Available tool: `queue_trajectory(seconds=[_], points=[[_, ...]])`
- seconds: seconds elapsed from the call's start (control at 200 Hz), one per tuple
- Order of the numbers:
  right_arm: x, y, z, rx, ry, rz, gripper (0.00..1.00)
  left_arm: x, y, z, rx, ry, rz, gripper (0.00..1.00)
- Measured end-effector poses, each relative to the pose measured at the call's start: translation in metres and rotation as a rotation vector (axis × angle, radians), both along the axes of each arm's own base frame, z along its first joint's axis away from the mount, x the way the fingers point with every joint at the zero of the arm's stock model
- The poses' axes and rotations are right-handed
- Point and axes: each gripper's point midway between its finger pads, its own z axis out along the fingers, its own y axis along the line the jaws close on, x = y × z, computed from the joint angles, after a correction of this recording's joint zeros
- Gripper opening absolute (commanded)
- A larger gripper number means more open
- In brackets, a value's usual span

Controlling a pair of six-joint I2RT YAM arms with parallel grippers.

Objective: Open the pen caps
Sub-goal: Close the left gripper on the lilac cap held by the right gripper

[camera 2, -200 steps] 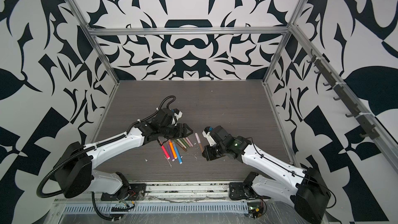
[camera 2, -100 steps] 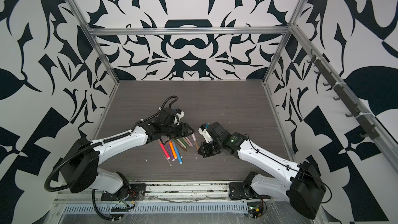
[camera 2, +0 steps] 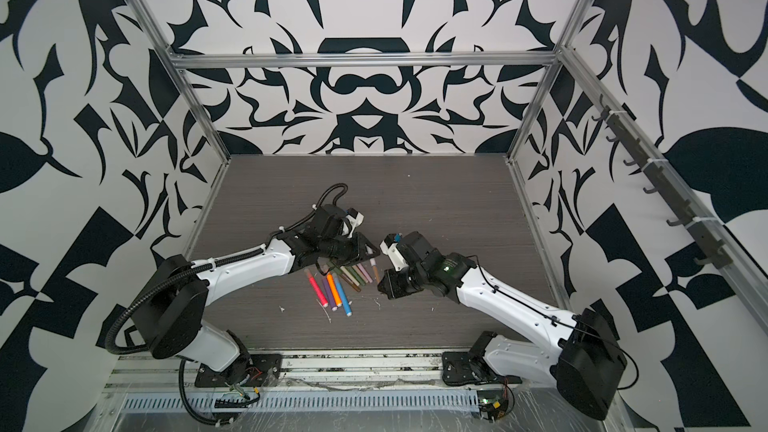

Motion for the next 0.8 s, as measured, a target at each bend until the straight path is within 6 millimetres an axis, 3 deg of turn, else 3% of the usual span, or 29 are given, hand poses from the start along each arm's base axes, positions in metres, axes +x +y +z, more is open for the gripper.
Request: queue_trajectory(seconds=[0.04, 0.13, 0.29, 0.41, 0.54, 0.64, 0.73, 0.8], points=[[0.000, 0.000, -0.001, -0.004, 0.001, 0.000, 0.00, 0.001, -0.002, 0.003, -0.009, -0.014, -0.007, 0.00], [0.000, -0.001, 0.001, -0.001, -0.002, -0.005, 0.23, 0.000, -0.003, 0.004, -0.016, -0.008, -0.008, 0.00], [0.002, -0.002, 0.012, 0.036, -0.051, -0.017, 0.43, -0.001, -0.002, 0.003, -0.011, -0.006, -0.012, 0.00], [0.001, -0.002, 0.020, 0.093, -0.079, -0.028, 0.50, -0.001, -0.001, 0.006, -0.014, -0.009, -0.009, 0.00], [0.000, 0.000, 0.016, 0.104, -0.073, -0.027, 0.52, -0.001, -0.001, 0.011, -0.024, -0.013, -0.005, 0.00], [0.002, 0.003, 0.012, 0.103, -0.063, -0.025, 0.50, -0.001, -0.001, 0.014, -0.029, -0.012, 0.000, 0.00], [0.003, 0.005, 0.007, 0.096, -0.050, -0.019, 0.27, -0.002, -0.002, 0.014, -0.031, -0.010, 0.003, 0.00], [0.002, 0.006, 0.003, 0.087, -0.038, -0.016, 0.03, -0.003, -0.003, 0.014, -0.029, -0.009, 0.005, 0.00]])
